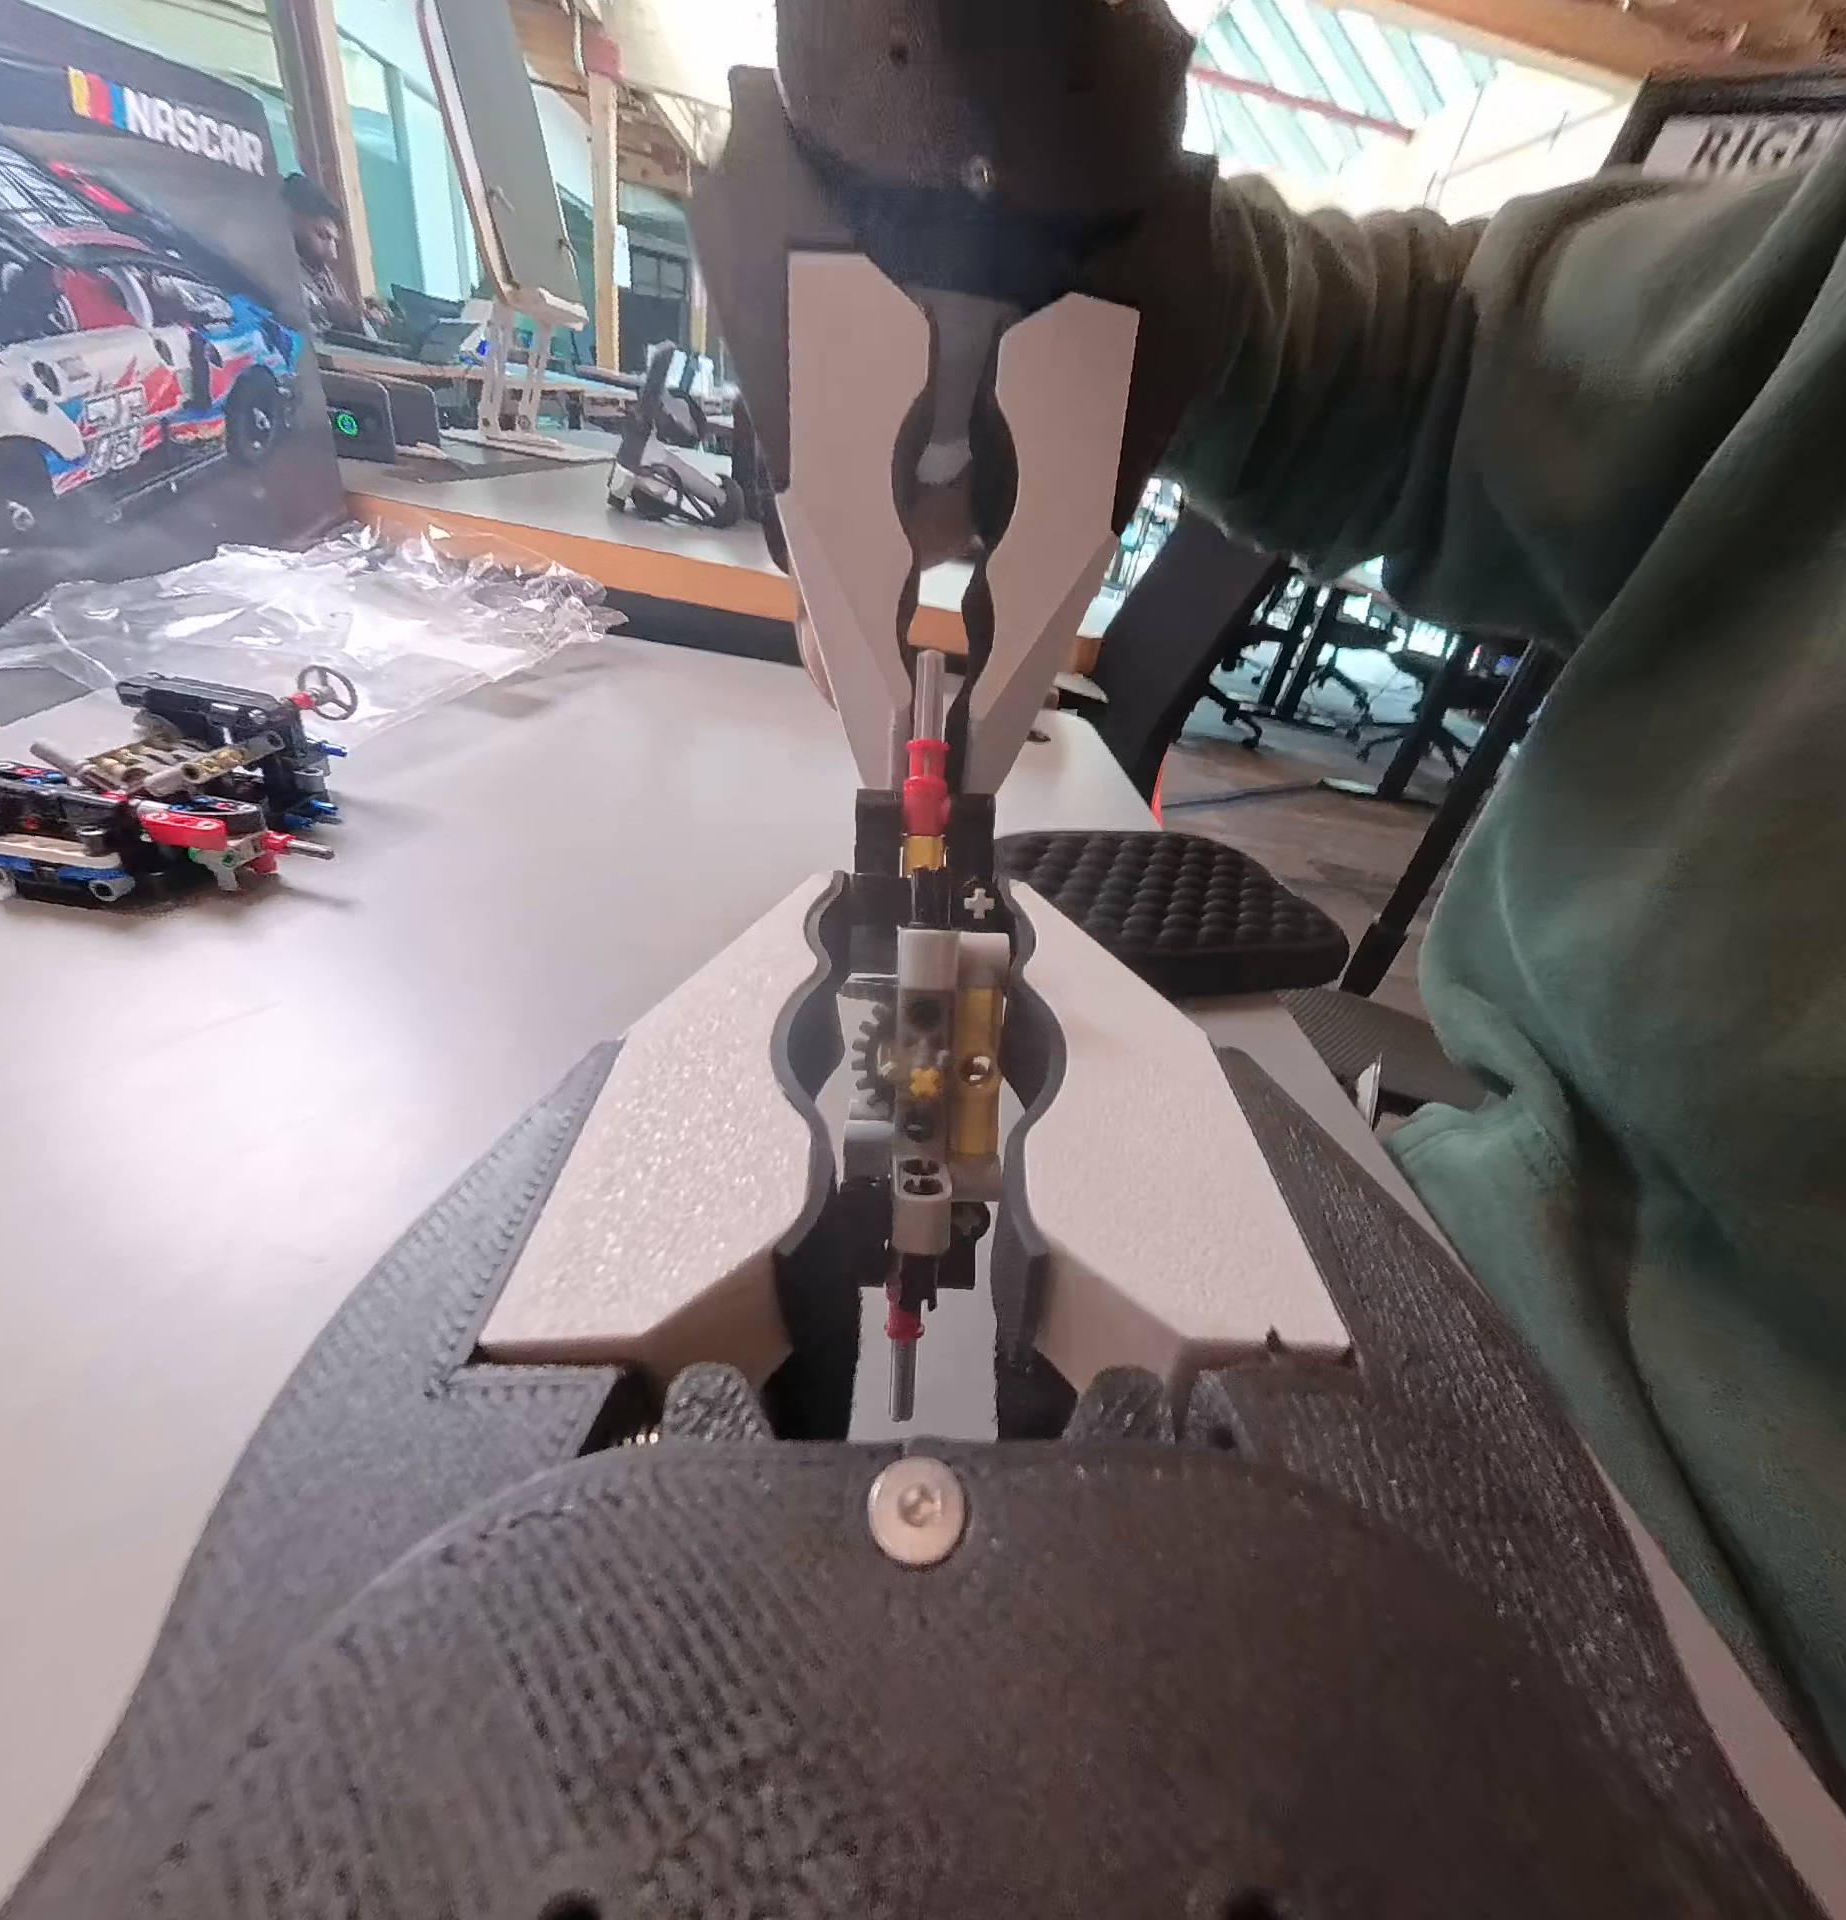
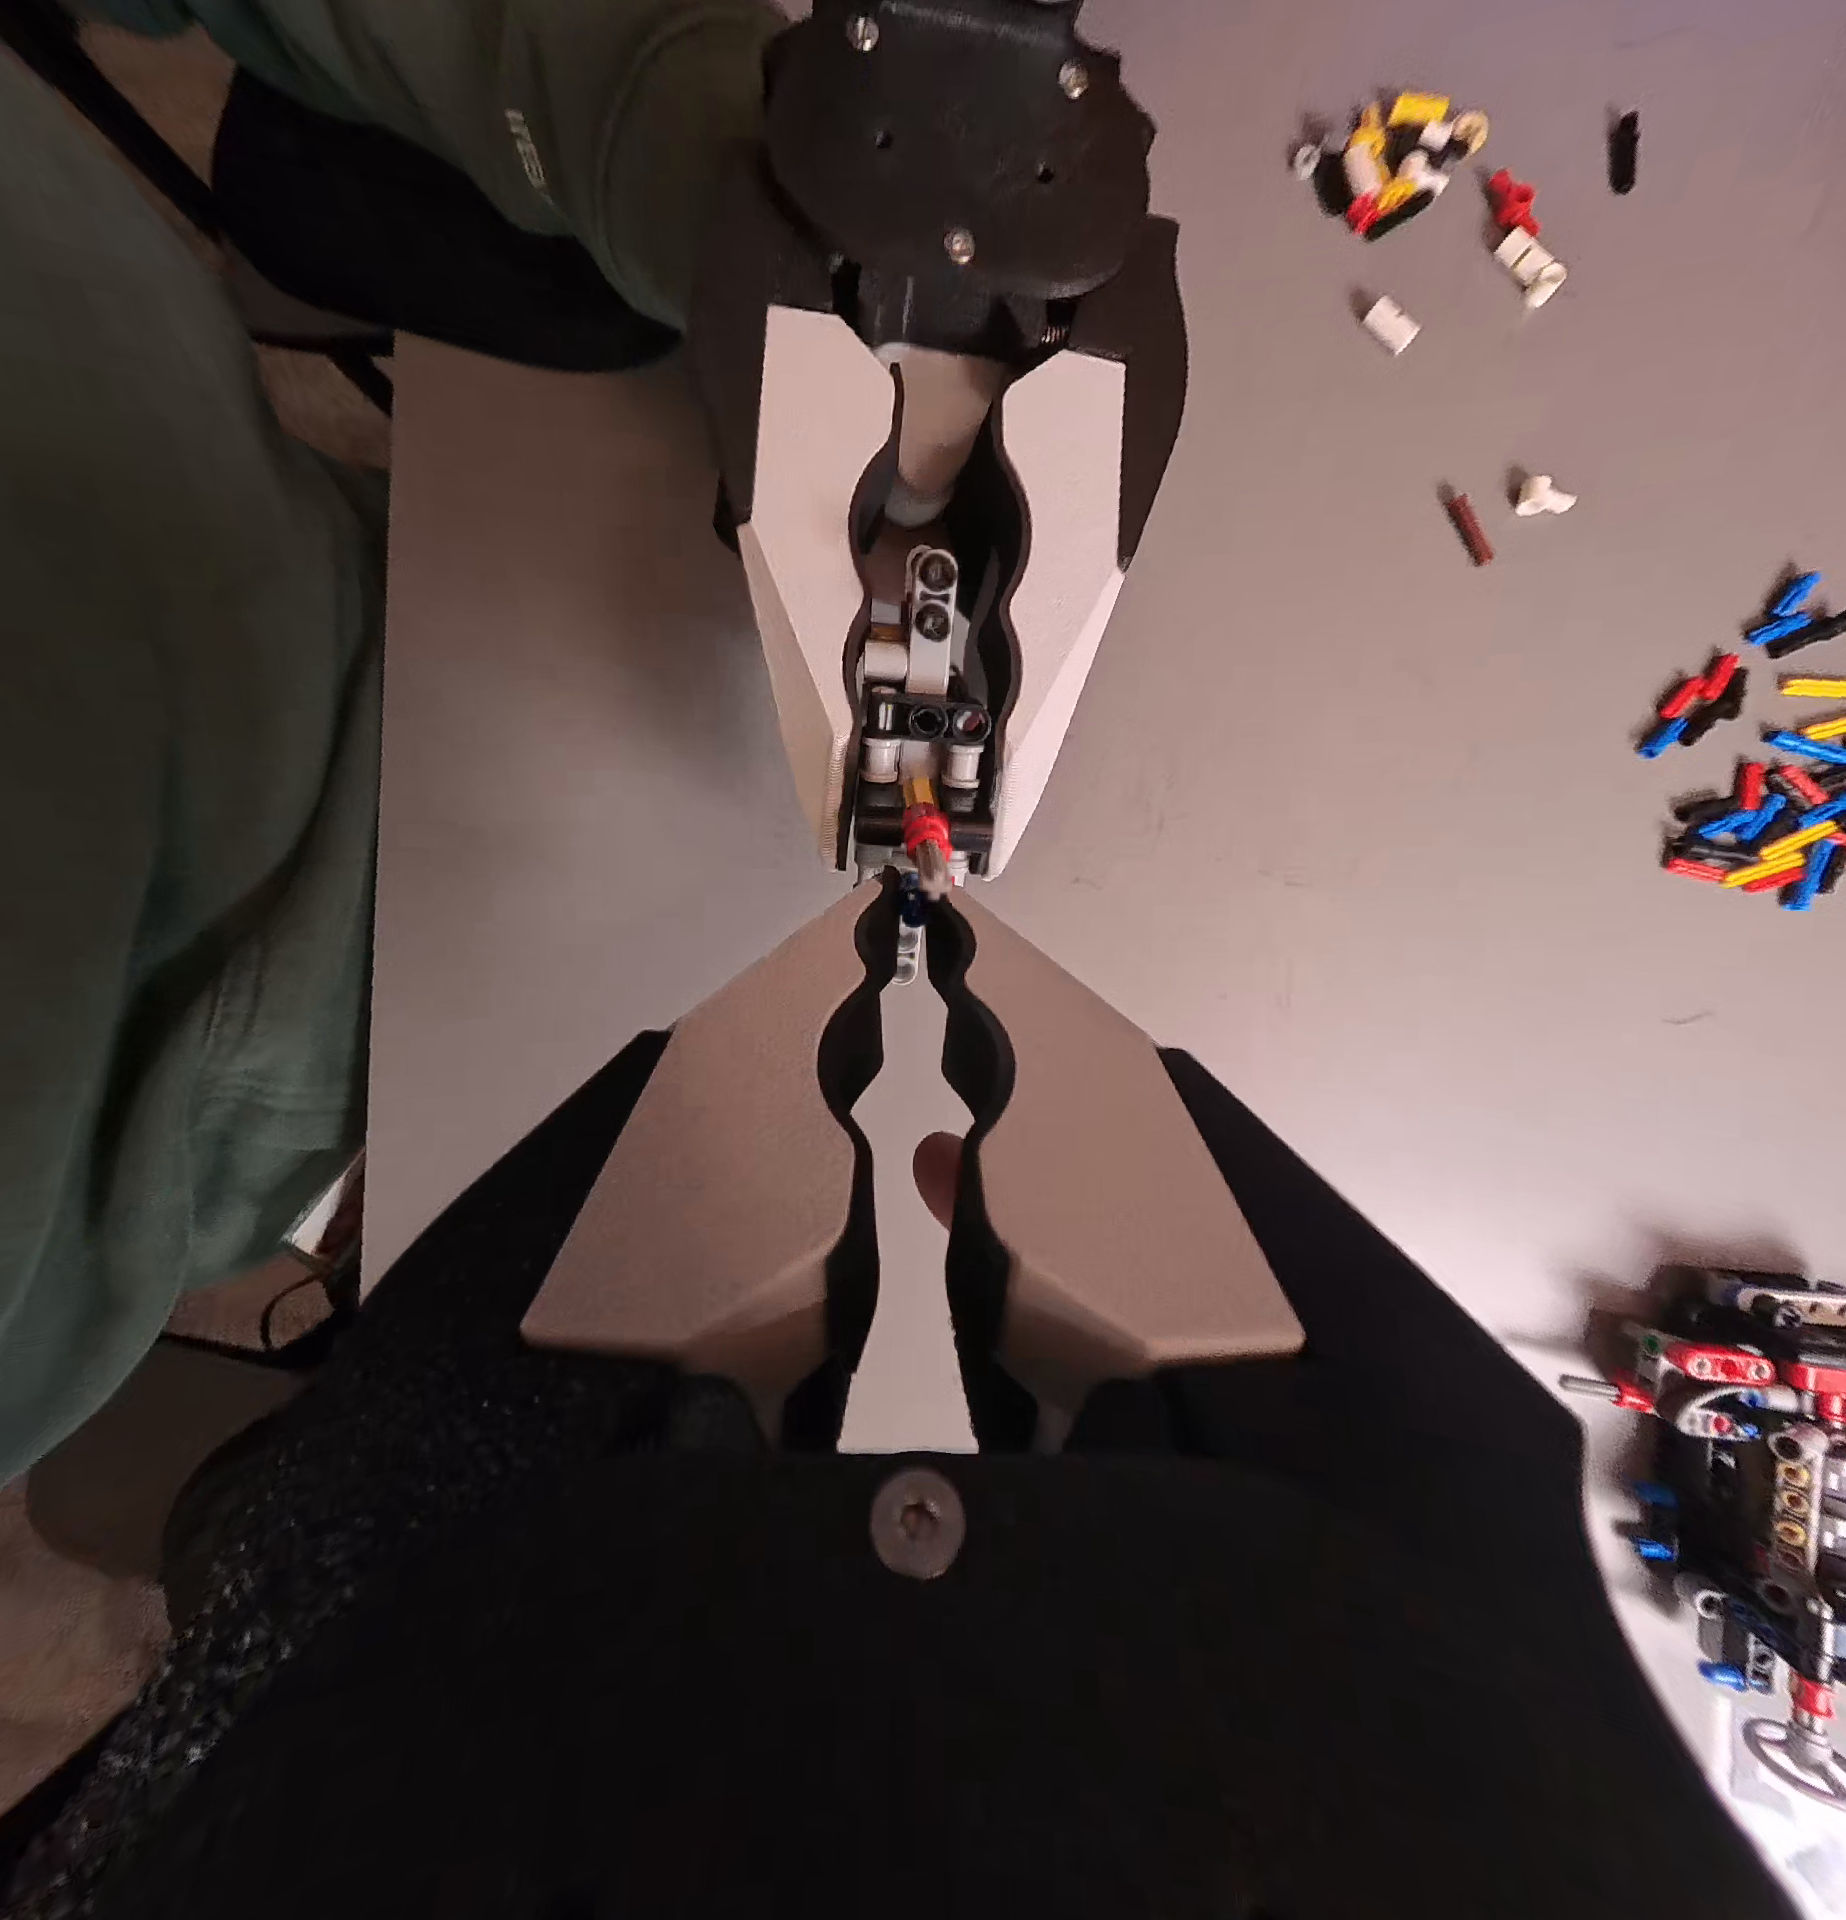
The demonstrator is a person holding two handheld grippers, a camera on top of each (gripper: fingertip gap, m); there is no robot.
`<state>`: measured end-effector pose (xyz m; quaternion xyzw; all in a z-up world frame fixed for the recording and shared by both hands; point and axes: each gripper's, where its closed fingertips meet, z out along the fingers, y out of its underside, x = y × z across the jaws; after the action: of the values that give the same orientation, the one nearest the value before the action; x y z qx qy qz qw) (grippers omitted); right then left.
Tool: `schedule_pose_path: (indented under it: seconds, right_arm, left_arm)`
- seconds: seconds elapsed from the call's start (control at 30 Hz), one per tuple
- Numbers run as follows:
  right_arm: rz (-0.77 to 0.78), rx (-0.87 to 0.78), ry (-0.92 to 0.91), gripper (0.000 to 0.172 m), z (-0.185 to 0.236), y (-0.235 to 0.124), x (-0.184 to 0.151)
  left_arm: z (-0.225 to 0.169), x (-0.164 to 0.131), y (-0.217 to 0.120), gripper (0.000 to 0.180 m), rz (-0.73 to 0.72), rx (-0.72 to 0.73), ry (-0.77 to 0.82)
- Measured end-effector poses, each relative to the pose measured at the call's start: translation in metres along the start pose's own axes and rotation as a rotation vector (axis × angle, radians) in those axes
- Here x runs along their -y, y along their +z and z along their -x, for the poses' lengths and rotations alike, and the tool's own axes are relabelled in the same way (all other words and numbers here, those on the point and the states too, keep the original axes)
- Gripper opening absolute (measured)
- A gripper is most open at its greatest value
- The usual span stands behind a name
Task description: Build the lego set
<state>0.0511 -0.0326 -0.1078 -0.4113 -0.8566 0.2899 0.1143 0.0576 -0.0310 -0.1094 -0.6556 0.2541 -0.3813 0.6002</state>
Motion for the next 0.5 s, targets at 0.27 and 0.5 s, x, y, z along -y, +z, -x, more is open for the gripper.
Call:
schedule_pose_path:
  seconds: [0.27, 0.5]
  right_arm:
    - [-0.188, 0.059, 0.094, 0.003, 0.005, -0.011, 0.012]
    - [-0.104, 0.052, 0.022, 0.003, 0.015, 0.0, 0.007]
  left_arm:
    - [-0.007, 0.018, -0.007, 0.025, -0.101, -0.066, -0.07]
    - [-0.008, 0.018, -0.006, 0.025, -0.064, -0.068, -0.038]
